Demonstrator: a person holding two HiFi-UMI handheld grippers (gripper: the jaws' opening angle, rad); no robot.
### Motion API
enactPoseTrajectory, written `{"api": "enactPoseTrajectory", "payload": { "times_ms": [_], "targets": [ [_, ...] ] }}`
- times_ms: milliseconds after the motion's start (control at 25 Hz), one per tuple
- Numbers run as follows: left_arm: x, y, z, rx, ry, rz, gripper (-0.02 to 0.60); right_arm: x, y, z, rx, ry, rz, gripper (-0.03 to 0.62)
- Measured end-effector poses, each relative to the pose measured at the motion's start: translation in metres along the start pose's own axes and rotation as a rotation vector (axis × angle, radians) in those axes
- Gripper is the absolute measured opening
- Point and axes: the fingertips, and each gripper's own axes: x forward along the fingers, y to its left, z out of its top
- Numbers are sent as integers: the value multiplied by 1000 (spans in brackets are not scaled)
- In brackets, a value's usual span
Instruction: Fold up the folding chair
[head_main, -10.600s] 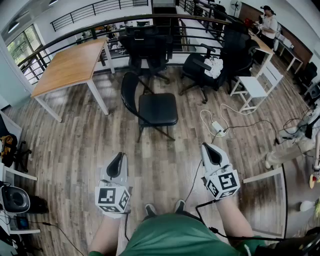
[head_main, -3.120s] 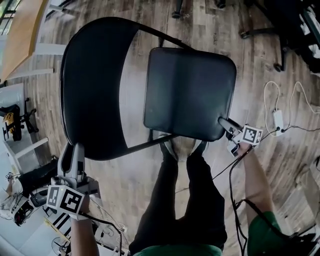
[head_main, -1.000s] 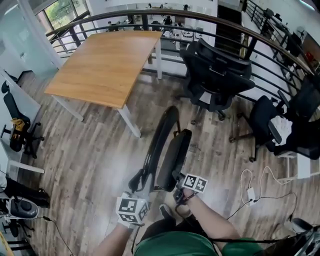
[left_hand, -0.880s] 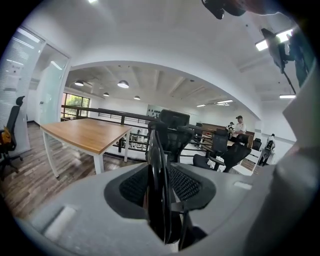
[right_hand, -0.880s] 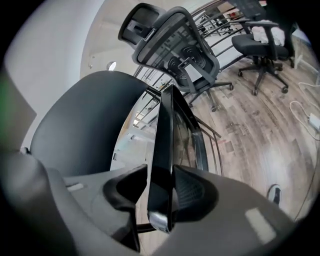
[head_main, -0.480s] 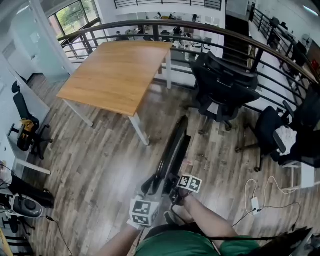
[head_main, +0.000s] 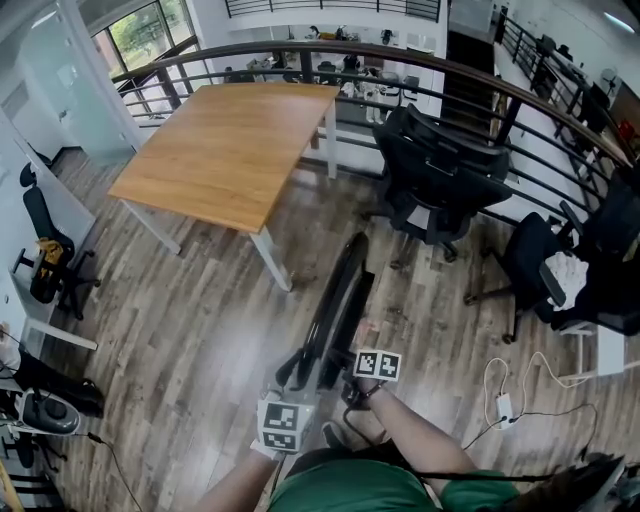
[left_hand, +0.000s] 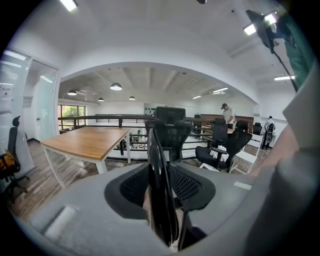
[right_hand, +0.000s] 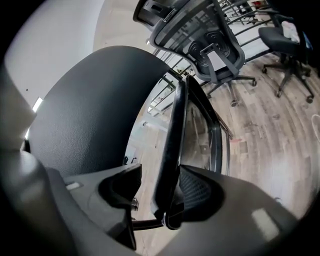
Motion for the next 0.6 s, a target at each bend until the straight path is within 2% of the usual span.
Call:
{"api": "enactPoseTrajectory", "payload": {
  "times_ms": [200,600],
  "targets": [
    [1,1,1,19,3,47,130,-14,0,4,-49,1,-2,242],
    [1,12,0,28,20,135,132,-66,14,20,-95,-33,76,231]
  ]
}}
